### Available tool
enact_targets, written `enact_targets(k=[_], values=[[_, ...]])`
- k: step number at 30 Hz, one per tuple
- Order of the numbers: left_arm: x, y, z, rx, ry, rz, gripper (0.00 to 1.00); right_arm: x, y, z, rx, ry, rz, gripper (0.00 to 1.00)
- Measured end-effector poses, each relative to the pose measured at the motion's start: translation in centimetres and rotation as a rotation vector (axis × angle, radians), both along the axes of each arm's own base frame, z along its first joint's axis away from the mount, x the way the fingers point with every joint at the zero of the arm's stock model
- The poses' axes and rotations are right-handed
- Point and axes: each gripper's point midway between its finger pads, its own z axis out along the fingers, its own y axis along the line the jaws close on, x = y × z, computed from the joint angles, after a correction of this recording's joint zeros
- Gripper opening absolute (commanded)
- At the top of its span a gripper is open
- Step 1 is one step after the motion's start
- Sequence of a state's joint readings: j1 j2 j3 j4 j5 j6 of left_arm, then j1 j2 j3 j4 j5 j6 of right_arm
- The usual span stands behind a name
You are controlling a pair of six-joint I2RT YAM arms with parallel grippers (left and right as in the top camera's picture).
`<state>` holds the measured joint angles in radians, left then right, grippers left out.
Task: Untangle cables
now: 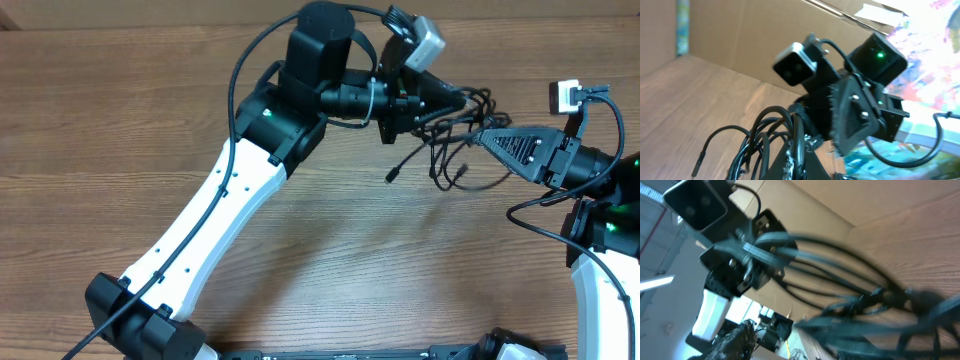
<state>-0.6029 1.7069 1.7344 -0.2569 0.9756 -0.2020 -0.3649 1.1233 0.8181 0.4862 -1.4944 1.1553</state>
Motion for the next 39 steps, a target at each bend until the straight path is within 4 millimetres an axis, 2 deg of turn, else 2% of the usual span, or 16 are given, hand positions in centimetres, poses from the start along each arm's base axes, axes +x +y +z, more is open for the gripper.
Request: enact_targets(k=[4,6,8,10,13,16,17,18,19,20,24,29,33,37,39], values=[[-1.4,-0.9,0.1,-0.003,0.008,-0.04,0.04,0.6,-0.3,0.0,0.012,0.008,-0.036,0.34],[-1.6,-1.1,0.1,-0.003,0.008,-0.046,0.04,1.0,-0.5,-0.1,0.027,0.035,-0.057,0.28],[-1.7,-1.1,0.1,-0.003,0.008,-0.047,0.04,1.4,-0.7,-0.3,0.039,0.052,-0.086,0.18],[-1.7,-1.1,0.1,-0.002,0.009,-0.047,0.04,1.7,-0.8,-0.3,0.044,0.058,-0.101,0.17],[-1.7,-1.1,0.1,-0.002,0.009,-0.047,0.04,1.9,-1.0,-0.2,0.045,0.053,-0.115,0.04],[-1.7,-1.1,0.1,-0.002,0.009,-0.047,0.04,2.1,-1.1,-0.2,0.049,0.057,-0.127,0.04],[-1.6,-1.1,0.1,-0.002,0.009,-0.046,0.14,2.1,-1.1,-0.2,0.05,0.057,-0.129,0.04],[-1.4,-1.1,-0.1,0.006,0.014,-0.031,0.31,2.1,-1.1,-0.2,0.051,0.057,-0.13,0.04],[-1.0,-1.1,-0.5,0.021,0.024,-0.003,0.93,2.2,-1.1,-0.3,0.052,0.061,-0.132,0.04],[-0.4,-1.0,-1.0,0.04,0.033,0.033,1.0,2.2,-1.1,-0.3,0.054,0.065,-0.134,0.04],[1.4,-0.6,-2.6,0.109,0.041,0.152,1.0,2.3,-1.2,-0.6,0.062,0.093,-0.136,0.04],[2.0,-0.8,-2.4,0.11,-0.032,0.182,1.0,2.5,-1.3,-1.4,0.081,0.155,-0.146,0.04],[-0.3,-2.4,-2.5,0.117,-0.143,0.099,1.0,2.8,-1.5,-2.1,0.092,0.2,-0.165,0.04],[-3.1,-4.0,-4.0,0.173,-0.214,0.027,1.0,2.8,-1.5,-2.1,0.093,0.201,-0.168,0.04],[-3.3,-4.4,-4.6,0.205,-0.256,0.042,1.0,2.9,-1.6,-2.1,0.097,0.208,-0.169,0.04]])
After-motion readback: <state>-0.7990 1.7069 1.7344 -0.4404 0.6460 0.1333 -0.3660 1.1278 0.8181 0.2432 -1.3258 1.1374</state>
